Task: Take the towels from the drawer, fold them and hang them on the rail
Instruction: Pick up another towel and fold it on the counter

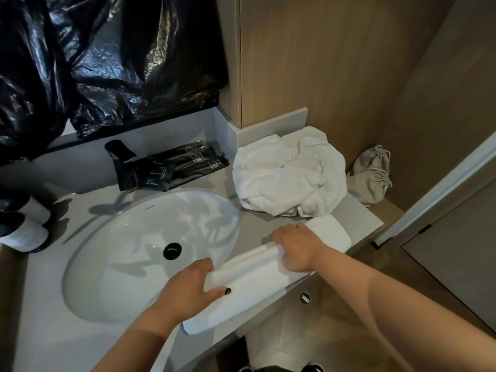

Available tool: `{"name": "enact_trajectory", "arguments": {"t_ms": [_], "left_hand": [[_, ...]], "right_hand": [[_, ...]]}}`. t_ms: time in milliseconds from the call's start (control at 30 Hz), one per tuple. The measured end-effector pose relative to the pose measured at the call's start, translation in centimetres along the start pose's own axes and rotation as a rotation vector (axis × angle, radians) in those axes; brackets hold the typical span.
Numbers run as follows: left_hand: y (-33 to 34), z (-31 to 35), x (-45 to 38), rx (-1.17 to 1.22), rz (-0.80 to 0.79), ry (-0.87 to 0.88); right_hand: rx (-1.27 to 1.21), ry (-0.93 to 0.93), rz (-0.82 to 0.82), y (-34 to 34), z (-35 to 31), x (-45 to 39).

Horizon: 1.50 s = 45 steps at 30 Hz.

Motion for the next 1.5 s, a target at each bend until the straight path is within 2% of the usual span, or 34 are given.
{"name": "enact_trajectory", "arguments": {"t_ms": [100, 200, 433, 533, 633, 800, 833, 900, 967, 1000, 1100, 1167, 1200, 1367, 1500], "left_hand": [[-0.3, -1.4, 0.1, 0.156, -0.095, -0.105], [-0.3, -2.8, 0.8, 0.334, -0.091, -0.168], [0.3, -4.5, 1.3, 0.344, 0.027, -0.3], [1.2, -4.8, 1.0, 0.509, 0.07, -0.343], [2.1, -4.7, 1.0, 0.663, 0.058, -0.437], [2.2, -3.7, 0.8, 0.753, 0.263, -0.452], [2.0, -3.5, 0.7, 0.762, 0.277, -0.429], [1.5, -3.2, 0.5, 0.682, 0.233, -0.355], [0.8, -3.3, 0.3, 0.536, 0.123, -0.282], [0.3, -3.1, 0.2, 0.45, 0.048, -0.258], [-1.1, -1.7, -0.6, 0.044, -0.137, -0.189], [-1.4, 0.2, -1.4, -0.184, -0.146, -0.1], [-1.5, 1.6, -1.8, -0.168, -0.129, -0.042], [-2.4, 9.9, -5.1, 0.366, -0.134, 0.24], [-4.3, 14.1, -7.1, 0.534, -0.15, 0.343]], "right_hand": [[-0.02, 0.181, -0.008, 0.0, 1.7, 0.1], [-0.048, 0.335, -0.025, 0.5, 3.3, 0.5], [-0.353, 0.552, 0.054, 2.1, 6.4, 2.1], [-0.58, 0.715, 0.101, 2.7, 8.1, 3.5], [-0.781, 0.725, 0.175, 3.3, 9.3, 4.7], [-1.111, 0.793, 0.431, 3.1, 10.6, 6.3], [-1.192, 0.836, 0.437, 3.2, 10.9, 6.8], [-1.295, 0.886, 0.339, 3.5, 11.3, 7.7], [-1.33, 0.845, 0.208, 3.5, 11.3, 8.5], [-1.347, 0.803, 0.203, 3.3, 11.2, 8.9], [-1.386, 0.637, 0.352, 1.1, 10.2, 9.9], [-1.332, 0.484, 0.458, -1.3, 9.1, 10.4], [-1.281, 0.41, 0.488, -2.5, 8.4, 10.7], [-1.082, 0.084, 0.541, -8.7, 4.9, 12.0], [-0.965, -0.09, 0.601, -12.3, 2.9, 12.7]]}}
Point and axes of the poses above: each hand's wrist, its own x-axis away from the middle knuckle, its own y-axis out of the palm, z = x × y, the point moved 3 cm from there along -x, towards the middle knuckle, and after that the axes turned 3 degrees about y, right-handed, at the moved point
